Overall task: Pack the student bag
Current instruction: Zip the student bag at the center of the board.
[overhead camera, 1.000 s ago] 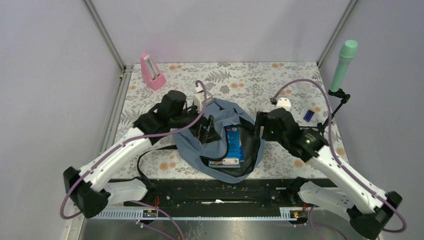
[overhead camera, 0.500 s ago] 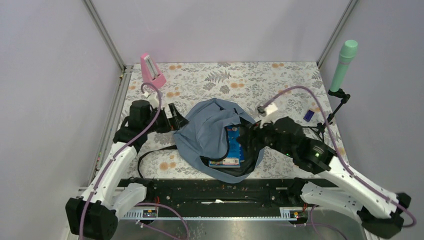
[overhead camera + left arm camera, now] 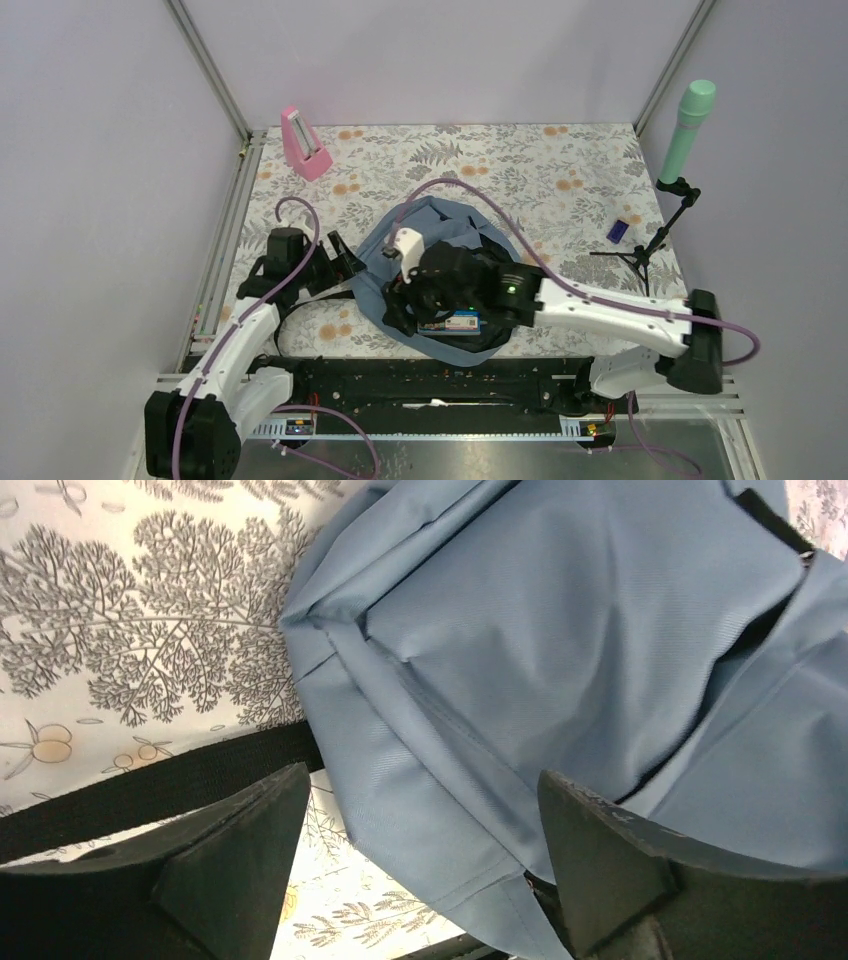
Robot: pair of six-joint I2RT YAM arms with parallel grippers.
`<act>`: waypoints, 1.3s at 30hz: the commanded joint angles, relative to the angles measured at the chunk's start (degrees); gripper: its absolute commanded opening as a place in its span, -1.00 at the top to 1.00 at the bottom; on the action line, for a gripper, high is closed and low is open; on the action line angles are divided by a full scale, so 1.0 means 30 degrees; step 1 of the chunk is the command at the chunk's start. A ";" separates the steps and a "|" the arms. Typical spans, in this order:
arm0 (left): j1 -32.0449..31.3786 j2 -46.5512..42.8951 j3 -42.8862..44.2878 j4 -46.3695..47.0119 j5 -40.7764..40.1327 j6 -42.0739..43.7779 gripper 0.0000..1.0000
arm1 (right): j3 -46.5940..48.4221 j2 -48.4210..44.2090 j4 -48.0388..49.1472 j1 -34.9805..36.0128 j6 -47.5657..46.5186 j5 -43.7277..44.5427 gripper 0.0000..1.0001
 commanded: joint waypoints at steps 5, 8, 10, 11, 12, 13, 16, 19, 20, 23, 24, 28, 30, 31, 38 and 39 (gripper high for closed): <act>0.0069 0.1696 -0.1614 0.3910 -0.0451 -0.1104 -0.55 | 0.0924 0.3921 -0.1522 0.0159 0.4084 -0.0025 -0.30; 0.0048 0.2023 -0.1926 0.4501 -0.0808 -0.1198 -0.55 | 0.1327 0.5054 -0.2303 0.0159 0.4682 0.0648 -0.22; 0.0000 0.2351 -0.2109 0.4989 -0.0826 -0.1363 -0.55 | 0.1360 0.5536 -0.2857 0.0160 0.4718 0.1155 -0.16; -0.0108 0.2533 -0.2147 0.5208 -0.0873 -0.1435 -0.54 | 0.1344 0.5647 -0.3037 0.0159 0.4757 0.1508 -0.15; -0.0257 0.2805 -0.2140 0.5368 -0.0927 -0.1444 -0.54 | 0.1356 0.5793 -0.3275 0.0159 0.4721 0.1823 -0.15; -0.0433 0.3125 -0.2114 0.5486 -0.0996 -0.1442 -0.53 | 0.1431 0.5899 -0.3561 0.0152 0.4713 0.2199 -0.14; -0.0867 0.4217 -0.2034 0.5707 -0.1199 -0.1385 -0.47 | 0.1368 0.6098 -0.3881 0.0135 0.4610 0.2767 -0.13; -0.1099 0.4833 -0.2155 0.6097 -0.1226 -0.1519 -0.37 | 0.1146 0.6213 -0.3868 0.0130 0.4786 0.2880 -0.10; -0.1190 0.4927 -0.2211 0.6171 -0.1300 -0.1554 -0.35 | 0.1115 0.6296 -0.3877 0.0130 0.4879 0.2888 -0.09; -0.1331 0.5024 -0.2404 0.6324 -0.1473 -0.1588 -0.30 | 0.1071 0.6503 -0.3545 0.0137 0.5019 0.2771 -0.05; -0.1351 0.5072 -0.2440 0.6364 -0.1547 -0.1588 -0.30 | 0.1077 0.6577 -0.3309 0.0138 0.5047 0.2669 -0.03; -0.1366 0.5288 -0.2515 0.6458 -0.1651 -0.1559 -0.20 | 0.1368 0.7068 -0.2846 0.0104 0.5231 0.2642 0.04; -0.1366 0.5382 -0.2545 0.6470 -0.1726 -0.1540 -0.16 | 0.1515 0.7326 -0.2852 0.0023 0.5259 0.2682 0.07; -0.1366 0.5381 -0.2560 0.6496 -0.1784 -0.1505 -0.12 | 0.1517 0.7413 -0.2835 -0.0048 0.5348 0.2680 0.10; -0.1366 0.5615 -0.2516 0.6588 -0.1722 -0.1471 0.03 | 0.0858 0.7422 -0.1777 -0.0997 0.5977 0.1960 0.16; -0.1366 0.5626 -0.2502 0.6591 -0.1718 -0.1474 0.03 | 0.0680 0.7399 -0.1492 -0.1183 0.6104 0.1616 0.17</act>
